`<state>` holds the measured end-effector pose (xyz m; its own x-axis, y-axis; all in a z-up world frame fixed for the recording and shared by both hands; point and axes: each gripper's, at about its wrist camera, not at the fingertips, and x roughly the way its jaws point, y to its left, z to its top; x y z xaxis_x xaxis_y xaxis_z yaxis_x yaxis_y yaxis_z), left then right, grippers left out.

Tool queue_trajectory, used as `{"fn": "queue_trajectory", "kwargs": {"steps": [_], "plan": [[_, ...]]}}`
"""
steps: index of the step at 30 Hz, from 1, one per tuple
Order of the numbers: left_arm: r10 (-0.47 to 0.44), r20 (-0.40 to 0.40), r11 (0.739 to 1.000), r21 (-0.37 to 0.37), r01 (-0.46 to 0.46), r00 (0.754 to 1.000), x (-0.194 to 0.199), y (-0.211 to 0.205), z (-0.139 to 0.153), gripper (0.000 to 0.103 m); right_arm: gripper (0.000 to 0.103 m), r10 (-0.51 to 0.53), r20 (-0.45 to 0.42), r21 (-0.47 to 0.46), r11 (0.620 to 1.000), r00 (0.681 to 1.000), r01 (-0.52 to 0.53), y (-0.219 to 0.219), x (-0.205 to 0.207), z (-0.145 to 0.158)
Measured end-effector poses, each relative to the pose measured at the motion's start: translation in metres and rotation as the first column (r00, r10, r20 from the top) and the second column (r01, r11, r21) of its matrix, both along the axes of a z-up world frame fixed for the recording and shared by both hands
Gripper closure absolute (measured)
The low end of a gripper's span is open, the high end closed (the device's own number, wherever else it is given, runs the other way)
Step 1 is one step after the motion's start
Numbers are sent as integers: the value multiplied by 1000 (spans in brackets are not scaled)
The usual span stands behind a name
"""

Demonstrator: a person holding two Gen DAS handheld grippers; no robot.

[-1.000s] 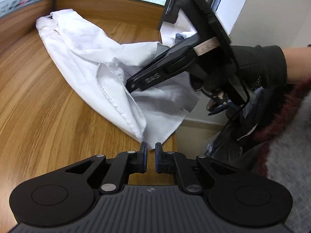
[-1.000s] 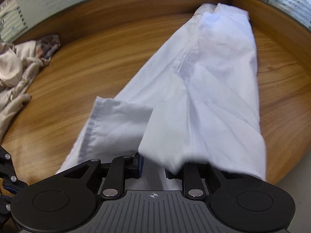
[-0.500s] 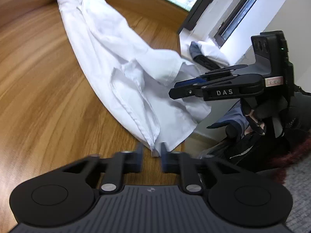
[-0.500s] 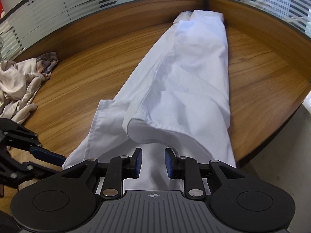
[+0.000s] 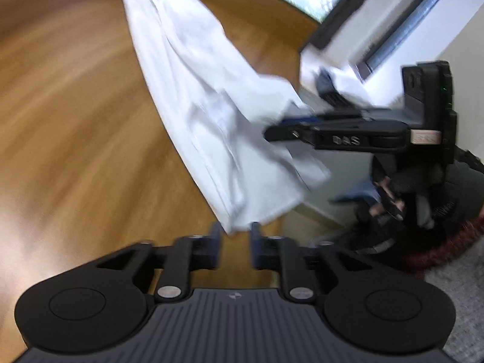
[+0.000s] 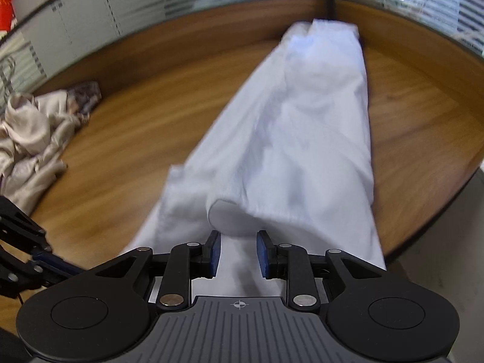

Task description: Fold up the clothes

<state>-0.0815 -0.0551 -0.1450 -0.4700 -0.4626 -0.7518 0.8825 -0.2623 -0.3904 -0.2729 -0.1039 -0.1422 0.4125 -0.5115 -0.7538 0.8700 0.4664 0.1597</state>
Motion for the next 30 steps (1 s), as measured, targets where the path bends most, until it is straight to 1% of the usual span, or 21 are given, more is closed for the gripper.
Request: {"fn": "queue_trajectory", "kwargs": {"steps": [1, 2, 3, 6, 8, 11, 13, 14, 15, 17, 19, 21, 23, 25, 26, 27, 30], "plan": [[23, 3, 1000, -21, -23, 1000, 1, -1, 1, 68, 74, -12, 14, -6, 1000, 1000, 12, -2, -1, 3], [42, 0, 999, -32, -42, 999, 1, -5, 2, 64, 74, -28, 29, -15, 999, 999, 28, -3, -3, 6], [53, 0, 998, -43, -53, 999, 2, -11, 3, 63, 73, -43, 44, -24, 999, 998, 45, -4, -5, 9], [68, 5, 995, -78, -67, 998, 3, -25, 6, 55, 70, -84, 74, -43, 995, 994, 87, -6, -11, 17], [85, 6, 992, -94, -84, 996, -1, -37, 4, 52, 69, -109, 91, -53, 992, 990, 114, -9, -16, 22], [106, -13, 989, -100, -107, 994, -3, -56, -1, 49, 69, -138, 112, -61, 987, 984, 145, -11, -24, 28], [95, -19, 991, -94, -97, 995, -7, -68, -5, 48, 68, -150, 118, -65, 985, 982, 158, -11, -28, 31], [87, -19, 992, -91, -89, 996, -10, -74, -7, 45, 68, -155, 122, -66, 984, 980, 164, -11, -30, 33], [79, -18, 993, -85, -80, 997, -13, -80, -9, 45, 68, -159, 128, -63, 984, 979, 168, -12, -33, 34], [64, -16, 994, -85, -66, 998, -17, -85, -12, 47, 67, -165, 169, -34, 984, 972, 173, -15, -37, 35], [46, -22, 995, -86, -48, 999, -20, -86, -14, 51, 67, -179, 252, 21, 983, 951, 180, -19, -43, 34], [31, -27, 996, -84, -33, 999, -24, -86, -14, 51, 67, -212, 337, 88, 977, 917, 193, -23, -47, 32], [19, -29, 996, -82, -22, 999, -27, -85, -15, 51, 67, -243, 380, 130, 969, 893, 208, -27, -47, 27], [16, -25, 997, -80, -18, 1000, -29, -85, -16, 51, 74, -270, 401, 159, 962, 875, 223, -31, -47, 24], [16, -24, 997, -79, -18, 1000, -30, -84, -17, 51, 95, -278, 395, 163, 959, 876, 230, -34, -46, 23], [17, -26, 997, -79, -19, 1000, -31, -84, -16, 51, 100, -286, 390, 167, 957, 876, 238, -36, -45, 23], [-1, -53, 996, -86, -4, 999, -36, -81, -12, 51, 100, -291, 393, 137, 956, 872, 258, -38, -50, 36]]}}
